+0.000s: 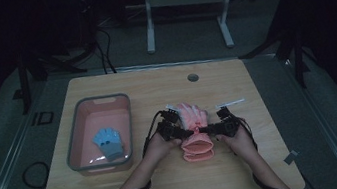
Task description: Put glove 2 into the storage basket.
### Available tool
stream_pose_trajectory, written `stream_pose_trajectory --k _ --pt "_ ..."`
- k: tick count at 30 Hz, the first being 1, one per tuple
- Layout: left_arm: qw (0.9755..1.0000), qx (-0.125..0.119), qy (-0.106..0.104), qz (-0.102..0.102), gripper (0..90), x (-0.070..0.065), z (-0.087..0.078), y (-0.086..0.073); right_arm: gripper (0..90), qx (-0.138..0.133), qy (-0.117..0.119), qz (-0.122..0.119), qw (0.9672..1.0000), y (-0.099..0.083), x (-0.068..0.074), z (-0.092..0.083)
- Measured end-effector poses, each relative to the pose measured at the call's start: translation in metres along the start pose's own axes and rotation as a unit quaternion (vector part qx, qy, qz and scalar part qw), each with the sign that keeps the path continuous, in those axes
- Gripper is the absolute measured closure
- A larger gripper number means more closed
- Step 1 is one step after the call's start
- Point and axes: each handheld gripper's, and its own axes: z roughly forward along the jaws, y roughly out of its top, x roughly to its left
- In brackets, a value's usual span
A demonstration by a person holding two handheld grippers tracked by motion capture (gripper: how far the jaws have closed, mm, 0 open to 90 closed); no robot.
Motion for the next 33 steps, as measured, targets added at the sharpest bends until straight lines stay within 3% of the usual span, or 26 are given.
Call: stream_pose_trajectory --k 1,3,5,6,13,21,22,23,28,33 --pt "1.0 0.0 -0.002 -0.002 63.0 0.0 0.0 0.0 70.1 -0.003 -0.009 -0.014 0.9999 0.0 0.005 0.0" --pt "1.0 0.001 -0.003 -0.003 64.8 0.0 -0.001 0.001 70.1 -0.003 -0.009 -0.014 0.9999 0.0 0.005 0.0" --pt "0.9999 -0.003 -0.012 -0.006 67.9 0.0 -0.004 0.0 75.5 -0.015 -0.032 -0.038 0.9987 0.0 0.015 -0.002" --pt "0.9999 -0.003 -0.013 -0.008 68.6 -0.001 -0.006 0.001 76.3 -0.017 -0.03 -0.035 0.9988 0.0 0.015 -0.003" --pt "0.9999 0.001 -0.014 -0.001 69.6 -0.005 -0.017 0.007 78.1 -0.03 -0.032 -0.041 0.9982 0.005 0.026 -0.013" --pt "0.9999 -0.005 -0.001 0.013 69.9 -0.013 -0.034 0.012 78.2 -0.042 -0.027 -0.047 0.9976 0.01 0.035 -0.019" --pt "0.9998 -0.008 0.001 0.016 69.9 -0.014 -0.044 0.016 78.1 -0.046 -0.026 -0.049 0.9974 0.011 0.036 -0.021" --pt "0.9998 -0.009 0.003 0.017 69.8 -0.014 -0.048 0.017 78.1 -0.052 -0.028 -0.054 0.9968 0.017 0.044 -0.024" --pt "0.9996 -0.015 0.012 0.021 69.8 -0.014 -0.069 0.02 78.0 -0.062 -0.027 -0.064 0.9957 0.026 0.056 -0.027" --pt "0.9993 -0.019 0.021 0.024 69.7 -0.014 -0.084 0.021 77.9 -0.07 -0.019 -0.072 0.9948 0.035 0.07 -0.027"
